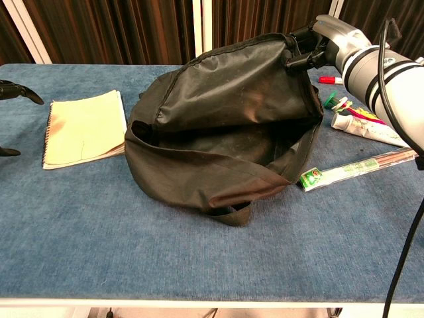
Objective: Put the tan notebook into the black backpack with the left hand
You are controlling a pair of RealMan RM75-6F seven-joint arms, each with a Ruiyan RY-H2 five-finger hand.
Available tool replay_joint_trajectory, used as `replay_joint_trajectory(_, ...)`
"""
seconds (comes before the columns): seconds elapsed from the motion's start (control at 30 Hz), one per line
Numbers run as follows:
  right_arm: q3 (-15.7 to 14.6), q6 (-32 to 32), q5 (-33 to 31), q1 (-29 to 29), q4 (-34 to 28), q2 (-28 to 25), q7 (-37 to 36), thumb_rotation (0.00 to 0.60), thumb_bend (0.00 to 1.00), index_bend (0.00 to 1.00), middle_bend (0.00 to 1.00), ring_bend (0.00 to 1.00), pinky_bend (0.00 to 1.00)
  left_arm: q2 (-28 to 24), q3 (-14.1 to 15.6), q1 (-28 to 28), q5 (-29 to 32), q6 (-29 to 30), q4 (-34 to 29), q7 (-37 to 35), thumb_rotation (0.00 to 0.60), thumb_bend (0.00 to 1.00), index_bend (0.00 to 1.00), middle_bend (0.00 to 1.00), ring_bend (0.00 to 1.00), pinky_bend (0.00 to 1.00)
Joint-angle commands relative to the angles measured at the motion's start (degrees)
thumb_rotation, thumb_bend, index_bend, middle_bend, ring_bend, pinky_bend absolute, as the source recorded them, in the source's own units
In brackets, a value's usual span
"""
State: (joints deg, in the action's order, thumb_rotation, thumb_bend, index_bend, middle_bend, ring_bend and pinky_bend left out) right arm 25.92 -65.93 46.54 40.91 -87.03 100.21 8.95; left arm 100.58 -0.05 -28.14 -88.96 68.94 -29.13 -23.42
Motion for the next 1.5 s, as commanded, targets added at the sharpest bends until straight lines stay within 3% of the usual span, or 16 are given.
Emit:
replay_joint_trajectory(0.03, -0.1, 0.0, 0.1, 0.1, 0.0, 0.1, 0.1, 0.600, 0.62, 0.60, 0.45, 0.35, 0.25, 0.3, 0.2, -0.1, -0.1, -0.2, 0.1, -0.1, 0.600, 0.00, 0.22, 0.17, 0.13, 0.15)
replay_joint_trajectory(0.67, -0.3, -1.1, 0.6, -0.3, -0.7, 0.1, 0.8, 0.600, 0.62, 0.60, 0.45, 0.35, 0.23, 4.5, 0.1, -4.5, -0.8, -3.2, 4.2, -6.1, 0.600, 0.00, 0.22, 0.17, 0.13, 0.15)
replay_joint_trajectory(1.03, -0.4, -0.8, 0.8, 0.0, -0.1, 0.5, 0.7, 0.600, 0.62, 0.60, 0.45, 0.35, 0.22, 10.1, 0.0, -4.9, -0.6, -3.1, 11.2, -13.5, 0.600, 0.00, 0.27, 0.21, 0.14, 0.15)
replay_joint_trajectory(1.27, -0.2, -0.7, 1.1, 0.1, 0.5, 0.8, 0.3, 0.600, 0.62, 0.60, 0.45, 0.35, 0.22, 12.7, -1.4, -4.9, 0.7, -1.4, 14.3, -17.6, 0.600, 0.17, 0.30, 0.25, 0.17, 0.16)
replay_joint_trajectory(1.5, 0.1, -0.8, 1.3, 0.1, 0.6, 0.8, -0.1, 0.600, 0.62, 0.60, 0.45, 0.35, 0.21, 14.6, -2.5, -6.0, 1.7, -0.7, 16.2, -19.6, 0.600, 0.16, 0.29, 0.25, 0.17, 0.16)
